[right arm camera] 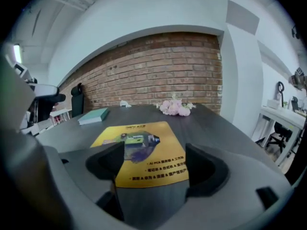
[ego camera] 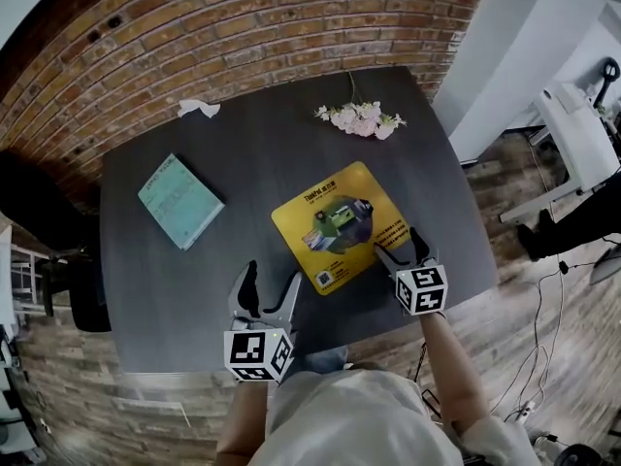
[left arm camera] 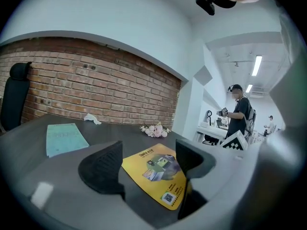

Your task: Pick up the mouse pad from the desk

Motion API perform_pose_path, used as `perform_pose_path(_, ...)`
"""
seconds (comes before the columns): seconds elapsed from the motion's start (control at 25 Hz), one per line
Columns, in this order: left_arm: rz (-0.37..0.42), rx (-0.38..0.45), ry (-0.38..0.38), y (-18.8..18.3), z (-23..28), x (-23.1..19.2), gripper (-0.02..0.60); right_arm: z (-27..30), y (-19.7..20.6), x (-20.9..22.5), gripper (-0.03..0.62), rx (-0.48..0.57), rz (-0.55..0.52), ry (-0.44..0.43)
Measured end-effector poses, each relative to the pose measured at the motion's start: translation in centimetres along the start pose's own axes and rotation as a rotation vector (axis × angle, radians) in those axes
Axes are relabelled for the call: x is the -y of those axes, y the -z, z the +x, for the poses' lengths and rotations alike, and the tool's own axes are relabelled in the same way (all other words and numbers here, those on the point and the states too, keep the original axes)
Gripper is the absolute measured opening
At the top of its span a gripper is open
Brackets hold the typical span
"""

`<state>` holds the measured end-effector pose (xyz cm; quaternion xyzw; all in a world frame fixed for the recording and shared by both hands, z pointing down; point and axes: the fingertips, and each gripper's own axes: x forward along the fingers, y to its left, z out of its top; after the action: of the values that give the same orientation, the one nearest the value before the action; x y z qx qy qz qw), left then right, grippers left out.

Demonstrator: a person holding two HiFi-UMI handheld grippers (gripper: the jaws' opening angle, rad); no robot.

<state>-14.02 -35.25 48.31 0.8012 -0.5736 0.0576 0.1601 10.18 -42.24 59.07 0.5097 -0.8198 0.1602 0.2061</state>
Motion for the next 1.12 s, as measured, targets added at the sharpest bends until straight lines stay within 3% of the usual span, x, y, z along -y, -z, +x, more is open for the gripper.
perform_pose_path(0.32,-0.025,-0.041,0.022,0.5,2.4,-1.6,0.333,4.4,3.0,2.8,0.393,-0.142,0.003,0.022)
perform_pose_path(0.52,-0.037,-0.050,0.029,0.8,3.4,-2.4,0.333,5.7,3.7,2.9,0.393,-0.213,-0.078,0.005)
perform_pose_path(0.84,-0.058,-0.043,0.057,0.6,4.2,-2.5,0.333,6.1,4.2,3.0,0.394,-0.282,-0.024,-0.041)
perform_pose_path(1.12,-0.074,-0.044,0.065,0.7,4.0,-2.7,0.333,5.9,4.1,3.1,0.380,-0.294,-0.038,-0.036)
